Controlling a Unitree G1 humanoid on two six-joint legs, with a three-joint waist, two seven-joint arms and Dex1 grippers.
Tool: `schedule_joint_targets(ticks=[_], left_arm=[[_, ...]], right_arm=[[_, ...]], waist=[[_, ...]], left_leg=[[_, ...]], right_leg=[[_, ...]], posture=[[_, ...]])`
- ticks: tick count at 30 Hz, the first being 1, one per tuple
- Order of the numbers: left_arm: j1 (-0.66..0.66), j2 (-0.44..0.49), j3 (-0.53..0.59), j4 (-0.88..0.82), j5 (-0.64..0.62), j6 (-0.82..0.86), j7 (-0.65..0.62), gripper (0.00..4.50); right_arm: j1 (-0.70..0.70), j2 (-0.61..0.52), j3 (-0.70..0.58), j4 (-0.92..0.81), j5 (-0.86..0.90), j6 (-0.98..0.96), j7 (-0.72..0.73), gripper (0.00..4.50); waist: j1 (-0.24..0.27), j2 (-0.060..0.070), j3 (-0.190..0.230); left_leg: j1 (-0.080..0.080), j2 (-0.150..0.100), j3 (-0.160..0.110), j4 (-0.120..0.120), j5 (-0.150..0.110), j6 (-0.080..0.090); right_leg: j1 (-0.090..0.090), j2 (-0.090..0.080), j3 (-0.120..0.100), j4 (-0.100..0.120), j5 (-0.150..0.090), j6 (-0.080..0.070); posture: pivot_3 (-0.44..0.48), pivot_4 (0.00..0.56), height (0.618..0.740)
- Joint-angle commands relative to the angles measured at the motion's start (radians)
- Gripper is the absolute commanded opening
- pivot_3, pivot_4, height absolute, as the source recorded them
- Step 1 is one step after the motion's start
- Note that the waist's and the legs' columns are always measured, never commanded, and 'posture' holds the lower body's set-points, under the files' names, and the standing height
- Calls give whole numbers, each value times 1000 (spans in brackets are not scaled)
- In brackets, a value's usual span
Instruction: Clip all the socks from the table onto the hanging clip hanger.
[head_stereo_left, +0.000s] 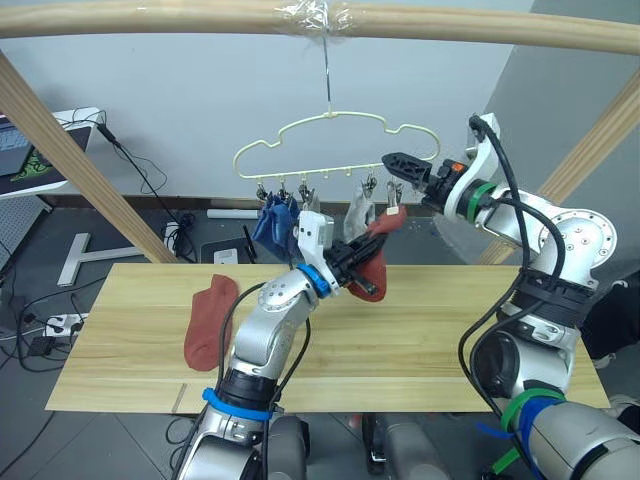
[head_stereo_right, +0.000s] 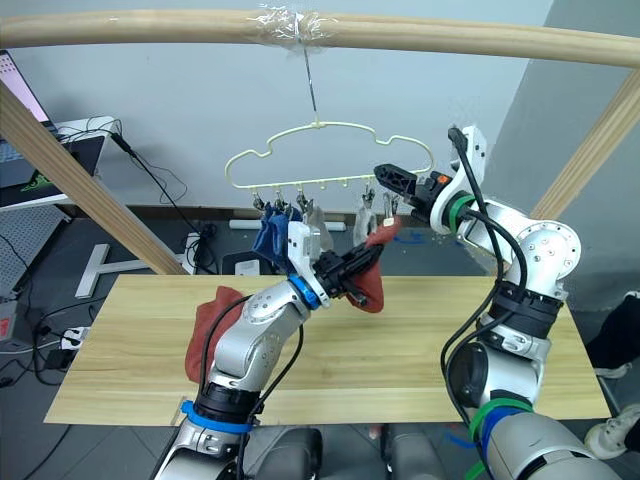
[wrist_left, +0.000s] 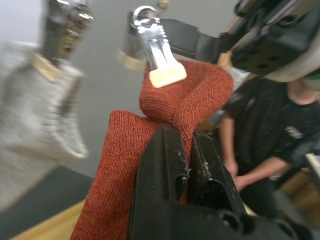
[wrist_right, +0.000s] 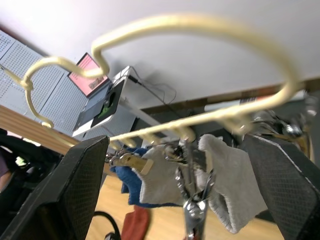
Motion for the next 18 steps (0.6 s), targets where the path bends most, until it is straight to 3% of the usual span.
schedule_joint_targets(ticks=[1,13,14,18], left_arm=[[3,-17,1,-56,-61,52,-7,590],[32,8,16,-35,-127,148,-23,4272],[38,17,17,-42,-124,148,-21,4478],[69,73,53,-101,-130,157,-7,4478]], right_arm=[[8,-18,14,-43,13,-56,19,4500],[131,-102,139,-113,-25,-179,72,4500],[139,-110,151,-120,-32,-192,80,4500],[210,-151,222,-176,-90,-266,107,4500]], waist=[[-1,0,0],[-1,1,1],[-1,1,1],[-1,1,1]], left_leg=[[0,0,0,0,0,0],[1,0,1,0,0,0],[0,0,1,0,0,0],[0,0,1,0,0,0]], right_leg=[[0,0,0,0,0,0],[0,1,0,0,0,0],[0,1,1,0,0,0],[0,1,0,0,0,0]], posture=[[-28,209,740],[-32,210,740],[-27,214,740],[-27,214,740]])
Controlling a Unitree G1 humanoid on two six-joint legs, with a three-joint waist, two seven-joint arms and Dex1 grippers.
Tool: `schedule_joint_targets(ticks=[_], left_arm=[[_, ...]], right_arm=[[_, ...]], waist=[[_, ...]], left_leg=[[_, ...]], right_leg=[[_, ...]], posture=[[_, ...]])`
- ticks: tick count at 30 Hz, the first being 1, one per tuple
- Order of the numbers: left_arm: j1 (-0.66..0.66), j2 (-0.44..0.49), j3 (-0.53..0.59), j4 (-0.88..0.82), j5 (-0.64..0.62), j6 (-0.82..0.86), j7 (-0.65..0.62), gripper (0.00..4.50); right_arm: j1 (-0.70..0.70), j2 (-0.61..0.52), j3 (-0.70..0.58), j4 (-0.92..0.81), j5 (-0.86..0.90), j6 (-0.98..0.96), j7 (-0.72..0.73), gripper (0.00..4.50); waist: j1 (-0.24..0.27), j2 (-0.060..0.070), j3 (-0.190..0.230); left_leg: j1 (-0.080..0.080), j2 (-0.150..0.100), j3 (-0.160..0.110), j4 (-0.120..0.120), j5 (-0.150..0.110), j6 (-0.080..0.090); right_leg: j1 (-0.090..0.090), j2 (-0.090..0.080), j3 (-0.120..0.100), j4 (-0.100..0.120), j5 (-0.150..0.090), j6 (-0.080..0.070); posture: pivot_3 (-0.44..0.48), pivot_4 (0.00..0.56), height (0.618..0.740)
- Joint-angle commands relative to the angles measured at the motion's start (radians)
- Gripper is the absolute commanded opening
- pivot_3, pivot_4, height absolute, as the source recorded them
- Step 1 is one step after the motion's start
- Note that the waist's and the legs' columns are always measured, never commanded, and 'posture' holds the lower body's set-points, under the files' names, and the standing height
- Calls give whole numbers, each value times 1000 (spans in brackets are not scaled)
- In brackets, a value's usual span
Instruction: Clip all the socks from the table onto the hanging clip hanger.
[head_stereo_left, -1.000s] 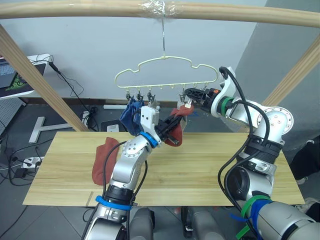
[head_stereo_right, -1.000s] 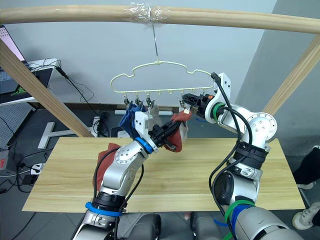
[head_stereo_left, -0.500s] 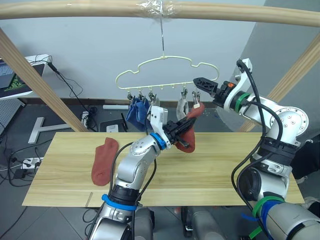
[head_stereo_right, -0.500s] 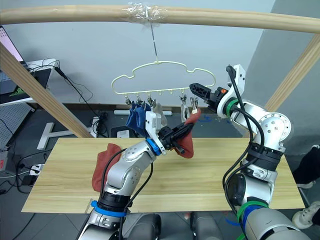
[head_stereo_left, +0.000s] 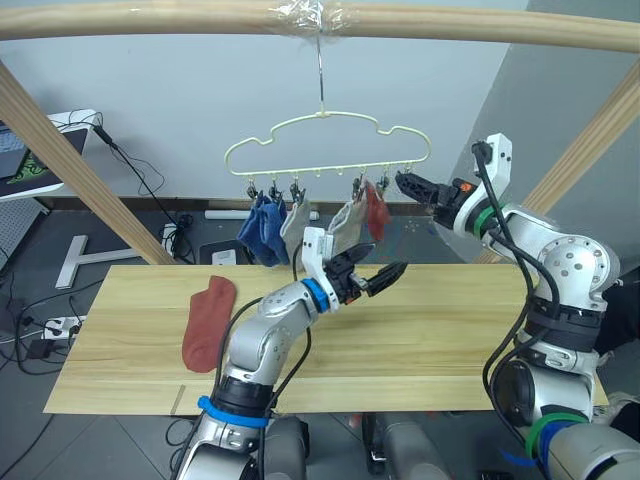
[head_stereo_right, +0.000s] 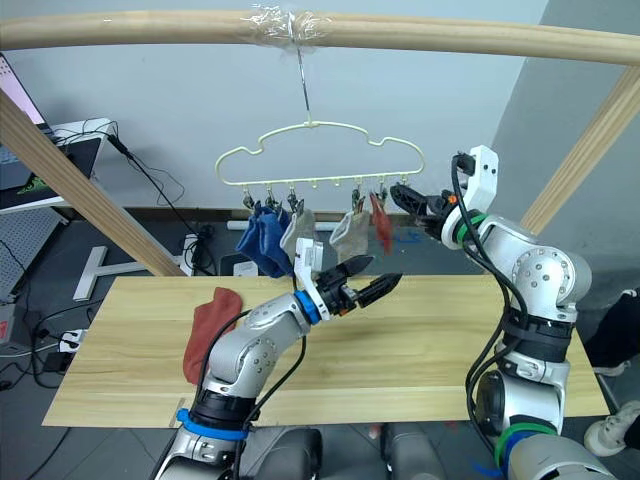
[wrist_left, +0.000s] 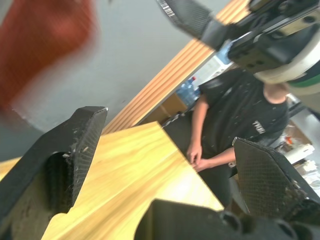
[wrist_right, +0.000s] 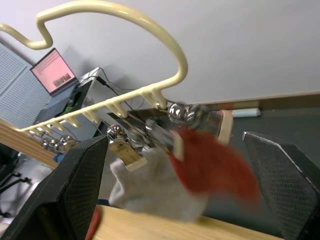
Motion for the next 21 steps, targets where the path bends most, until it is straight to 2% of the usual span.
schedule_joint_targets(ticks=[1,7,10,12,19,21], left_arm=[[31,58,50,-114,-20,11,-3,4478],[90,204,112,-240,-45,44,-27,4478],[87,268,174,-299,-70,62,-25,4500],[78,297,196,-323,-80,70,-20,4500],[60,335,256,-397,-126,122,27,4500],[65,336,255,-415,-131,129,36,4500]], right_arm=[[65,-31,61,-104,-58,-102,30,4500],[192,-85,249,-194,-267,-364,83,4500],[235,-58,296,-195,-351,-448,41,3877],[248,-33,306,-189,-385,-467,10,3187],[243,50,301,-143,-448,-534,-39,3187],[240,64,298,-135,-463,-548,-49,2791]], waist=[[0,0,0],[-1,2,2],[0,1,2],[1,1,2],[2,1,3],[3,1,3]], left_leg=[[0,0,0,0,0,0],[0,1,0,-1,0,0],[0,1,0,0,0,-1],[0,2,1,0,0,-1],[0,2,1,0,0,-1],[0,2,1,0,0,-1]], right_leg=[[0,0,0,0,0,0],[-2,0,1,0,0,0],[-2,0,1,0,0,0],[-2,0,1,0,0,0],[-2,-1,1,0,0,0],[-2,-1,1,0,0,0]], posture=[[-27,214,740],[-8,220,740],[11,226,740],[22,227,740],[22,227,740],[22,227,740]])
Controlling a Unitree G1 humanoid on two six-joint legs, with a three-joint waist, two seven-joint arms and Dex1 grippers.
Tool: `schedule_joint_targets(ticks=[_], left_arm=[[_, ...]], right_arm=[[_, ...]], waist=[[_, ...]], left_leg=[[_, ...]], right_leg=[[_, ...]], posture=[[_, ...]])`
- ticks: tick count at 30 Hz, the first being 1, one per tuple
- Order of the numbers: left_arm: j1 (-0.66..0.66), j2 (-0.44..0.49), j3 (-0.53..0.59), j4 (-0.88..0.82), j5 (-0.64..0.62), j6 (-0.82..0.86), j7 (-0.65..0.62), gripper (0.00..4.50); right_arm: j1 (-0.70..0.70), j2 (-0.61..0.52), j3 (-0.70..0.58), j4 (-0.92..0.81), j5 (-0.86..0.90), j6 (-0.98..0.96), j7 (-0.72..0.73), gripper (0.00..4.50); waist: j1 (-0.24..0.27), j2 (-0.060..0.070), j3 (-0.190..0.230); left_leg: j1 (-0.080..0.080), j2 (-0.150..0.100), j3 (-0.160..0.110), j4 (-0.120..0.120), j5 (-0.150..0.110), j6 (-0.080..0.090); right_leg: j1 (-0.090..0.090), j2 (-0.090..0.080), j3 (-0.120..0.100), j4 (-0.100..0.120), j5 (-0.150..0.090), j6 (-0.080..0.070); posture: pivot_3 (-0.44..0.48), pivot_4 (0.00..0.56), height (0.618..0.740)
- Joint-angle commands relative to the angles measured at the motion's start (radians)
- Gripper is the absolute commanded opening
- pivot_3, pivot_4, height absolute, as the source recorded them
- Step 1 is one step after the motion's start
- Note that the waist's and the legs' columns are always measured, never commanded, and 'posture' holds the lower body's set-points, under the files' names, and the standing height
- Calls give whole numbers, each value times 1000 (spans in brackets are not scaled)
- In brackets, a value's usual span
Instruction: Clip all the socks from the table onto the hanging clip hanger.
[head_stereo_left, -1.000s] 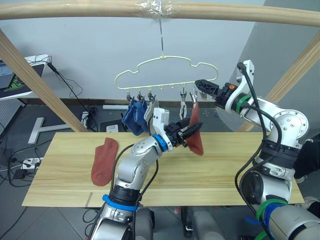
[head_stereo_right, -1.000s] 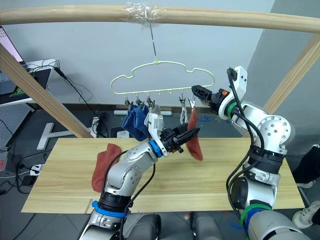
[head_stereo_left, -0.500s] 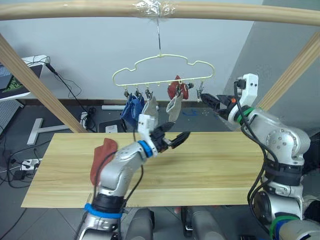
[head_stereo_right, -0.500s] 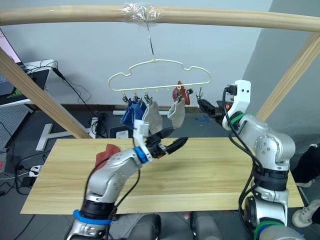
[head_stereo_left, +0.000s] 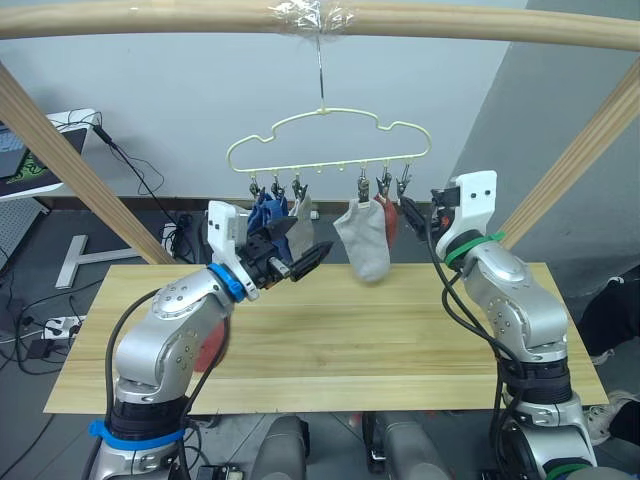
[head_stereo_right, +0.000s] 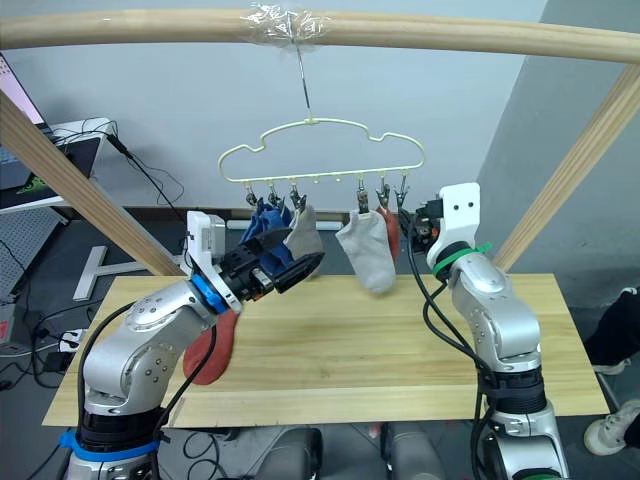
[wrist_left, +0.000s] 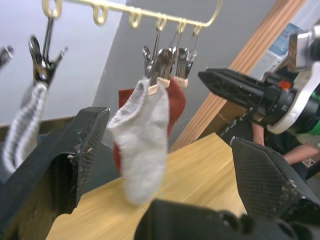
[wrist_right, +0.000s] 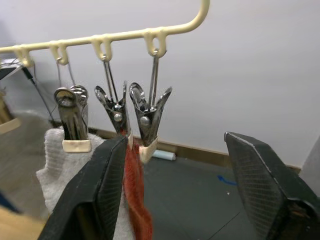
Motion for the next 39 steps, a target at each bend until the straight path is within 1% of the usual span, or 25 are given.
schedule_joint_targets(ticks=[1,2,12,13,17,39], left_arm=[[2,9,14,-76,-29,9,18,4500],[10,8,9,-90,-32,12,25,4500],[16,27,7,-111,-35,3,33,4500],[16,30,6,-113,-35,1,32,4500],[12,40,8,-111,-40,-3,29,4500],[-26,28,-1,-132,-41,-2,53,4500]], right_arm=[[-21,14,-15,-9,-30,-45,-21,2582],[-28,21,-7,2,-44,-57,-26,2234],[-74,62,23,83,-109,-131,-21,2234],[-76,65,23,87,-111,-136,-20,2234],[-99,84,32,125,-135,-156,-23,2234],[-183,129,31,256,-193,-233,-23,2234]], waist=[[0,0,0],[0,0,0],[1,0,0],[1,0,0],[1,0,0],[5,0,0]], left_leg=[[0,0,0,0,0,0],[0,0,0,0,0,0],[1,0,0,0,0,0],[1,0,0,0,0,0],[1,0,0,0,0,0],[0,0,0,0,0,0]], right_leg=[[0,0,0,0,0,0],[0,0,0,0,0,0],[0,0,0,1,0,0],[0,0,0,1,0,0],[0,0,0,1,0,0],[0,0,0,2,0,0]], posture=[[22,227,740],[46,226,740],[46,226,740],[64,224,740],[64,224,740],[91,209,740]])
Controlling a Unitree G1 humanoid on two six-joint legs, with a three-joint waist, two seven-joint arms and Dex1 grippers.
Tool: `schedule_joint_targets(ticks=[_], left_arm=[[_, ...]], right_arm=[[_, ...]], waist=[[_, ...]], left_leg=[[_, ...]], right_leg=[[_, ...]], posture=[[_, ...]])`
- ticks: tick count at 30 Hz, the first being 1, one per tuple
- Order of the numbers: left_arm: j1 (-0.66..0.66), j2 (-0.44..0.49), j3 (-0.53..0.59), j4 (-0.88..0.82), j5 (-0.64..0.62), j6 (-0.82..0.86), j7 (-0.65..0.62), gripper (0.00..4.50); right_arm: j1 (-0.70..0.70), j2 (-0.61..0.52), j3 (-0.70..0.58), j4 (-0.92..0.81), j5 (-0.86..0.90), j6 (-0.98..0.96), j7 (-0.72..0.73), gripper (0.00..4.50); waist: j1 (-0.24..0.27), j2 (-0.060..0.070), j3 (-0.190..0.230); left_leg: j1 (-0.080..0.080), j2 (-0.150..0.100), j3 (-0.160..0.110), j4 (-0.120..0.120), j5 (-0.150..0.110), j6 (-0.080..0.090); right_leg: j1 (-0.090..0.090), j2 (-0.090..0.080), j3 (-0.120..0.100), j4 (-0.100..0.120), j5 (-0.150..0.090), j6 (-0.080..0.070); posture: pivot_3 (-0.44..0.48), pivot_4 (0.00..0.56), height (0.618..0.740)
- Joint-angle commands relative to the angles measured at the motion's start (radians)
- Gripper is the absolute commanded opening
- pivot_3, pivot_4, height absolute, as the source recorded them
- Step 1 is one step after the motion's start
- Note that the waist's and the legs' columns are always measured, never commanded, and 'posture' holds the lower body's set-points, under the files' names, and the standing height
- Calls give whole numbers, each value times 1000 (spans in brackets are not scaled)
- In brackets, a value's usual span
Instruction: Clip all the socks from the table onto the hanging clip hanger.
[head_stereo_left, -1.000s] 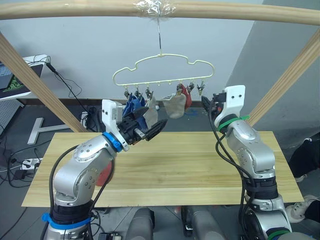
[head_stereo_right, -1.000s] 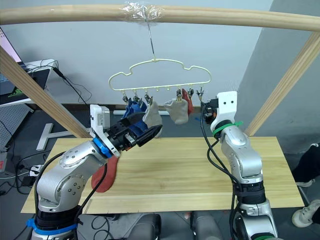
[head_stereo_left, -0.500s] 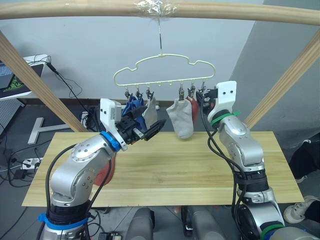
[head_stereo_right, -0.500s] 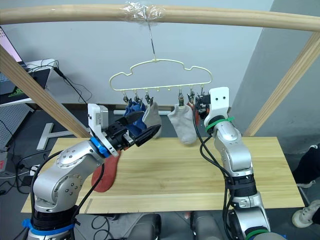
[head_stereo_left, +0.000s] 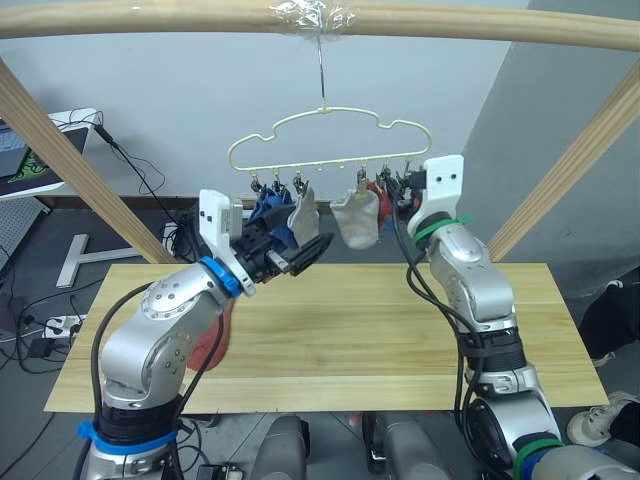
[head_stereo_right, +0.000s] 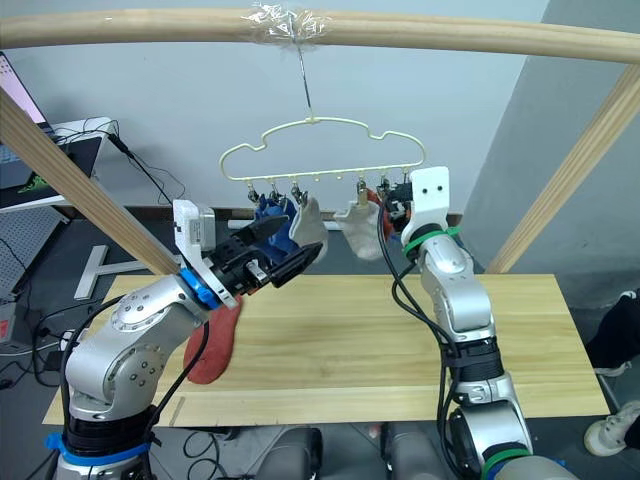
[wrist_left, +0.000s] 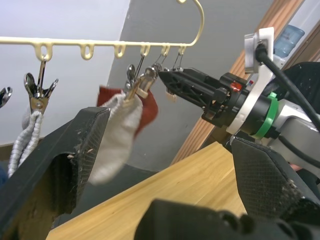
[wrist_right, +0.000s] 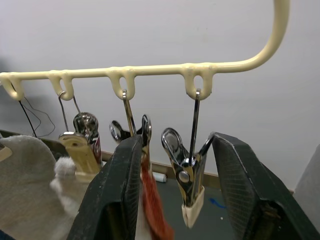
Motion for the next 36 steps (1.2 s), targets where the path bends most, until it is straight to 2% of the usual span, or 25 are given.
schedule_joint_targets(ticks=[1,19,36], left_arm=[[-7,-1,3,-54,-15,-18,7,4500],[-8,-5,-5,-62,-20,-15,18,4500],[-30,-18,-12,-52,-17,-16,28,4500]], right_arm=[[-28,6,-6,-9,-9,-34,-3,2234],[25,3,-18,-79,-18,-65,0,2234],[26,-15,-14,-42,-40,-51,-1,2234]], waist=[[0,0,0],[2,0,0],[4,0,0]], left_leg=[[0,0,0,0,0,0],[0,0,0,0,0,0],[0,0,0,1,0,0]], right_leg=[[0,0,0,0,0,0],[0,0,0,1,1,-1],[0,0,0,1,1,-1]], posture=[[91,209,740],[89,211,740],[89,213,740]])
